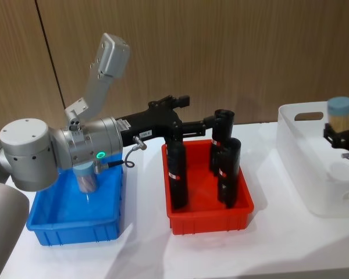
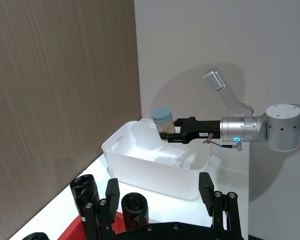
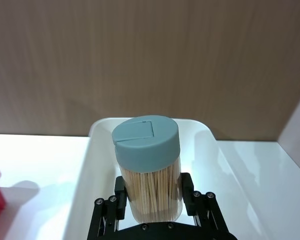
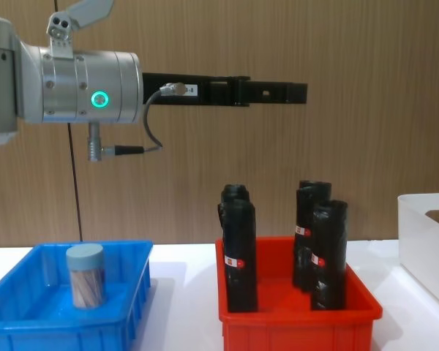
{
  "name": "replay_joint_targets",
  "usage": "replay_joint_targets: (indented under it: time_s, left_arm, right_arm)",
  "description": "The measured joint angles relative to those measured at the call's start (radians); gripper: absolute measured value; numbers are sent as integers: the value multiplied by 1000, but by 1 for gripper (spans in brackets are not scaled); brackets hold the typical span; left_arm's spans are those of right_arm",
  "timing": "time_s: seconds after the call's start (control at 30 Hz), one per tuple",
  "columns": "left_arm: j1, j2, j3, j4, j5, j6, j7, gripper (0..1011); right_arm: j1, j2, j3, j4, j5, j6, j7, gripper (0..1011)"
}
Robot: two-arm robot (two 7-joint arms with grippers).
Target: Pick the cotton swabs from the blue box and place them into the white box.
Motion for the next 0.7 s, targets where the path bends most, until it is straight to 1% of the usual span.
replay_joint_targets:
  time_s: [0.07,0.43,0.53,0.6,0.7]
  left_arm:
    - [0,0,0,0,0,0,0,1000]
    - [0,0,0,0,0,0,0,1000]
    - [0,0,0,0,0,0,0,1000]
    - [0,0,0,0,0,0,0,1000]
    - [0,0,0,0,0,0,0,1000]
  right_arm:
    - [13,3,8,34,2,0,-8,647]
    - [40,9,28,107,10,-8,-13,652]
    - [44,10,32,118,13,-10,-12,717]
    - [44,11,34,122,14,-12,-11,793]
    - [46,12,37,128,16,-13,-8,881]
